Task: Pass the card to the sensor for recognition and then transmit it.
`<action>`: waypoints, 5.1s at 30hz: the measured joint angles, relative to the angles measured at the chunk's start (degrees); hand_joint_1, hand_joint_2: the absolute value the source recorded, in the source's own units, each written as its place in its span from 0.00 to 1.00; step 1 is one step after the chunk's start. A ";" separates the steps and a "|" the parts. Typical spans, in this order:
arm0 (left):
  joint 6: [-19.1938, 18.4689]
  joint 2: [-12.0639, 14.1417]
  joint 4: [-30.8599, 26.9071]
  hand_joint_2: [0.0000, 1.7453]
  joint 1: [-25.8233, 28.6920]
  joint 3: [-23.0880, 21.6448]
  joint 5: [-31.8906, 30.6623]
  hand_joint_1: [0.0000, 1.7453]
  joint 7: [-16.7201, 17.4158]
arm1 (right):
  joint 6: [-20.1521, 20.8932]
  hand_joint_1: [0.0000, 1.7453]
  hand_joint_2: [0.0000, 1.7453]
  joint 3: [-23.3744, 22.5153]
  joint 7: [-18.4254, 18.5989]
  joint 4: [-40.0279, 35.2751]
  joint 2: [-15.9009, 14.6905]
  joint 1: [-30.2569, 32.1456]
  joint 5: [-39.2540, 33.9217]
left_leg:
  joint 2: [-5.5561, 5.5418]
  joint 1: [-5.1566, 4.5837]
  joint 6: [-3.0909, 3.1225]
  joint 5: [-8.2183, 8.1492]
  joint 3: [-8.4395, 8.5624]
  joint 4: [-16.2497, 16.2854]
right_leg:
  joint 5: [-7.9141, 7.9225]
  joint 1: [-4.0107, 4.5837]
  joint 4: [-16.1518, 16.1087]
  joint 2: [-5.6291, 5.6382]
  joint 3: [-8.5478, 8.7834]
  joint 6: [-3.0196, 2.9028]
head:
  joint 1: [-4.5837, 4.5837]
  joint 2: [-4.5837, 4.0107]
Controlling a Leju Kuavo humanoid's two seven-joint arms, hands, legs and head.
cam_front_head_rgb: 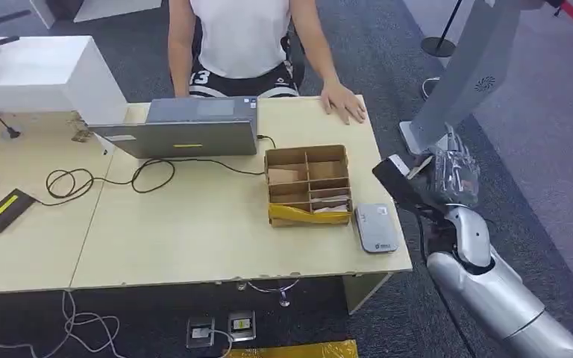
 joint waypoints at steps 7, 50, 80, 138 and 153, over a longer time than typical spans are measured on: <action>0.04 -0.13 0.00 0.00 0.05 0.00 0.15 0.00 0.00 | 0.24 1.00 1.00 -2.54 -0.42 -0.44 -1.20 2.35 -0.28 | -0.01 0.01 0.00 0.00 -0.03 0.00 | 0.00 0.01 0.00 -0.06 0.01 0.00 | 0.00 0.00; -1.33 -0.26 -0.44 0.00 -0.64 -0.02 -1.16 0.00 0.37 | 6.91 1.00 1.00 3.24 -8.33 14.23 6.01 3.79 -4.28 | -0.04 0.02 0.00 0.01 -0.07 -0.01 | -0.01 0.02 0.01 -0.11 0.01 0.00 | 0.00 0.00; -1.27 -0.04 -0.46 0.00 -0.56 -0.02 -0.96 0.00 0.55 | 4.98 1.00 1.00 4.29 -11.21 20.85 9.95 3.92 -7.15 | -0.02 0.03 -0.01 0.01 0.04 -0.01 | 0.00 0.03 0.01 -0.10 0.09 0.00 | 0.00 0.00; -5.60 -0.35 -0.98 0.00 -3.97 -0.50 -9.92 0.00 2.89 | 13.68 1.00 1.00 12.07 -8.11 19.22 17.71 -28.70 0.02 | -0.33 0.19 -0.22 0.20 -0.18 -0.02 | 0.05 0.15 0.07 -0.22 0.02 -0.07 | 0.02 0.00; -5.79 -0.35 -1.42 0.00 -3.93 -0.50 -10.93 0.00 3.32 | 12.79 1.00 1.00 14.47 -7.69 30.91 21.51 -30.69 -1.14 | -0.31 0.18 -0.22 0.19 -0.15 -0.01 | 0.05 0.15 0.04 -0.20 0.01 -0.07 | 0.02 0.00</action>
